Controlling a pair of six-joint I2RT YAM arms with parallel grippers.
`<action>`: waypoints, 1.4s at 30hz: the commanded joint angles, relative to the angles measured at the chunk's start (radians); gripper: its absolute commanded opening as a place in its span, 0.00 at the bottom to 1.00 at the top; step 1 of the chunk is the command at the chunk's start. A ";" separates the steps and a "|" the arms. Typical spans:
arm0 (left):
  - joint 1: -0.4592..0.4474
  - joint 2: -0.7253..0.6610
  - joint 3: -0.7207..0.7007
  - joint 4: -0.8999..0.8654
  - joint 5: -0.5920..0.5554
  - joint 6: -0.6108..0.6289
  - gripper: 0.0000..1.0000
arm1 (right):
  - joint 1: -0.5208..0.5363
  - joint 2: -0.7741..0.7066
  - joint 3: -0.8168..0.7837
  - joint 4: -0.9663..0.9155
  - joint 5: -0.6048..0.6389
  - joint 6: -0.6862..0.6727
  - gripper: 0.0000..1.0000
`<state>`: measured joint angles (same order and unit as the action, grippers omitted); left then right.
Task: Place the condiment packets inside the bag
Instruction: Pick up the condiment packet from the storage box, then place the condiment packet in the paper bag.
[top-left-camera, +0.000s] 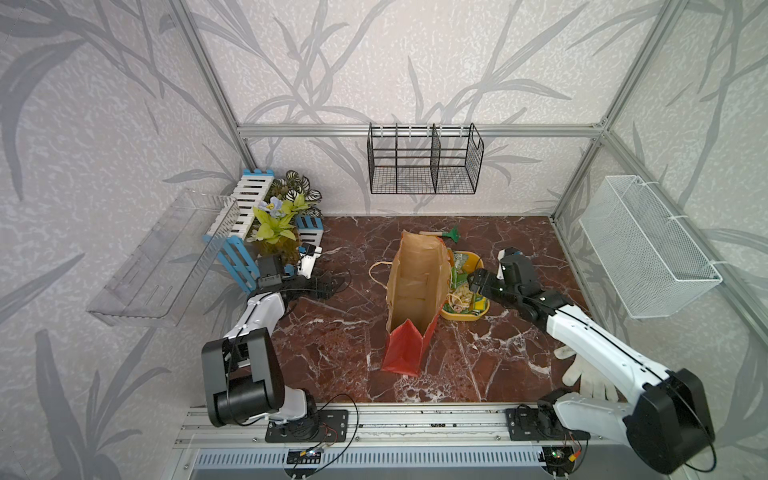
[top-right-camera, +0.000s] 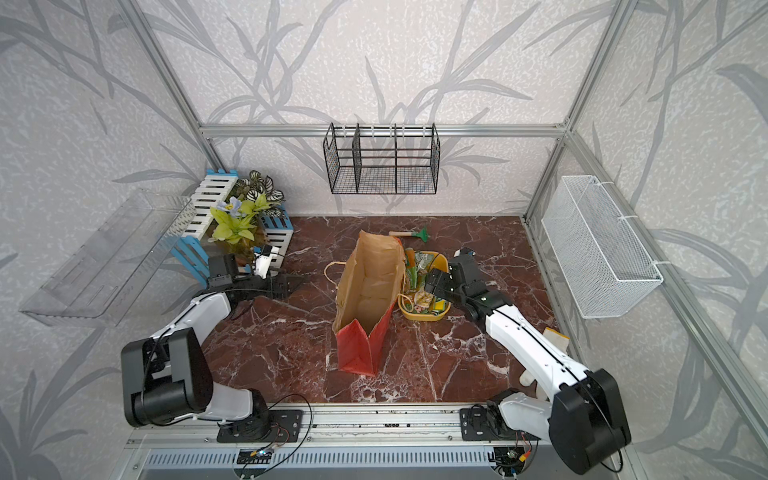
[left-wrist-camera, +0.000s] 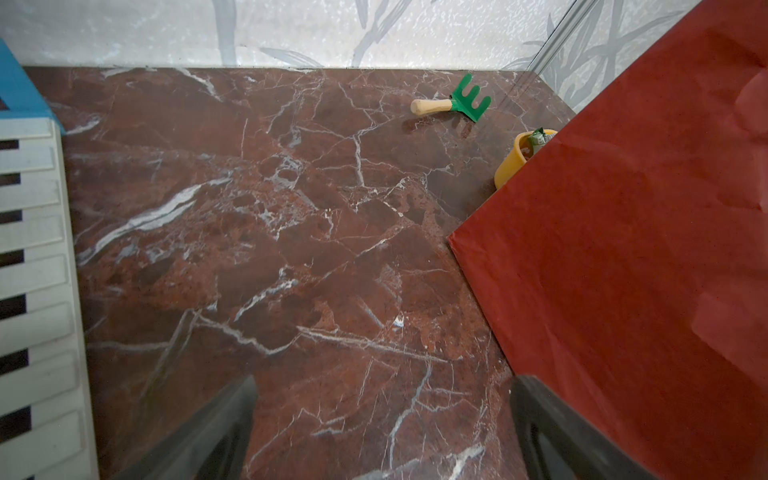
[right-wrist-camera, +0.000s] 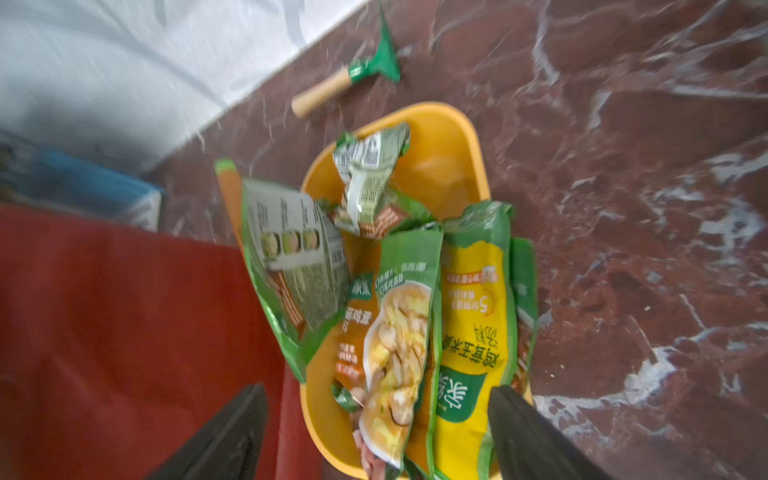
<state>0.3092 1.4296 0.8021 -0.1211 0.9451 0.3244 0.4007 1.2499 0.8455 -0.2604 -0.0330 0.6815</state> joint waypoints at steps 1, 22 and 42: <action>0.026 -0.067 -0.059 -0.007 0.065 0.029 1.00 | -0.005 0.034 0.085 0.029 -0.160 -0.194 0.87; 0.011 -0.236 -0.282 0.332 -0.075 -0.130 1.00 | -0.003 0.327 0.203 0.194 -0.198 -0.234 0.41; -0.111 -0.316 -0.416 0.426 -0.149 -0.106 1.00 | 0.020 -0.139 0.254 -0.074 0.043 -0.178 0.00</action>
<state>0.1974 1.1416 0.4026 0.2806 0.7906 0.1997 0.4072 1.1683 1.0412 -0.2531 -0.0513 0.4896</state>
